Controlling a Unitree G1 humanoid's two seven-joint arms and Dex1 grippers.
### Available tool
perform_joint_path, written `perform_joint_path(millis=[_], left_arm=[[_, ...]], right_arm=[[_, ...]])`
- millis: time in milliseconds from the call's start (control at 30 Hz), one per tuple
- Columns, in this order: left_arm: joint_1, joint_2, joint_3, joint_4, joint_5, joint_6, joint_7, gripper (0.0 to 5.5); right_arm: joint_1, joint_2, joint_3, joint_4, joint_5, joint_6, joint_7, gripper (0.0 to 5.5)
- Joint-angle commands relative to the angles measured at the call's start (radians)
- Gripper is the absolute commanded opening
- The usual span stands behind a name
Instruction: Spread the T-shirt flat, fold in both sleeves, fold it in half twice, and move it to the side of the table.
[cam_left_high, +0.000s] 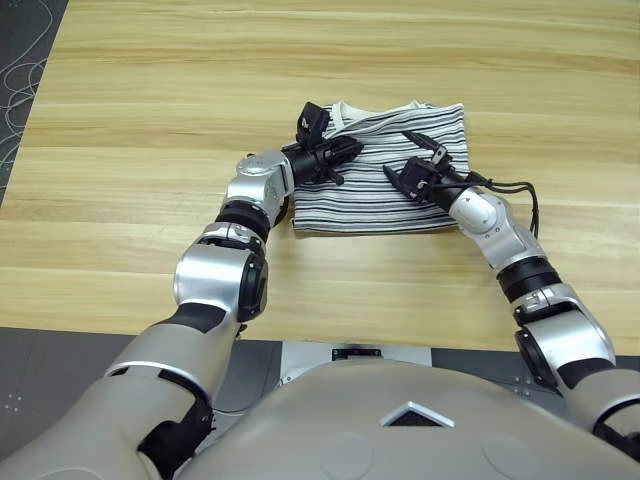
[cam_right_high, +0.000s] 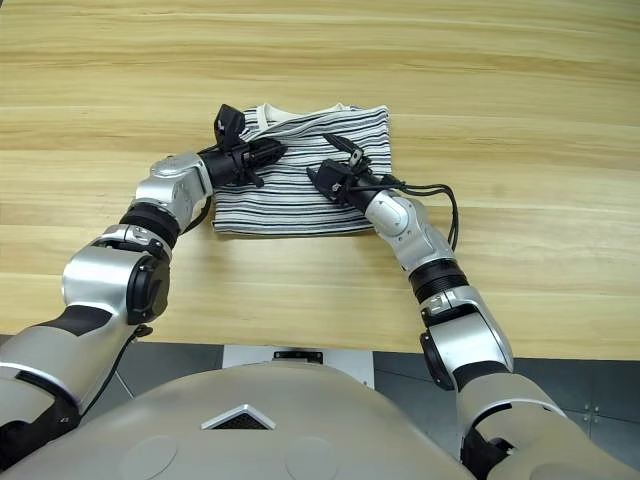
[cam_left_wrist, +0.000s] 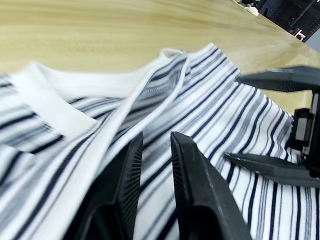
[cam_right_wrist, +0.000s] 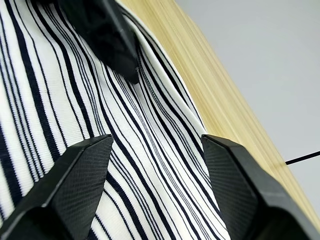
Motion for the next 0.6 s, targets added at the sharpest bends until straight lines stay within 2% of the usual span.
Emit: perform_joint_path(millis=[33,367,533,600], left_arm=[[-0.056,0.03,0.037,0.019,0.009,-0.009,0.024,1.03],[-0.125,0.098,0.094,0.079,0.052,-0.023,0.177,1.03],[-0.116,0.092,0.108,0.072,0.053,-0.046,0.142,1.03],[-0.105,0.082,0.107,0.053,0.049,-0.078,0.111,1.03]], right_arm=[[0.063,-0.012,0.042,0.028,-0.026,0.057,0.05,3.27],[0.098,-0.02,0.033,-0.028,-0.007,0.079,0.052,3.27],[0.102,-0.022,0.03,-0.037,0.0,0.073,0.046,3.27],[0.11,-0.02,-0.009,-0.093,0.066,0.016,0.045,3.27]])
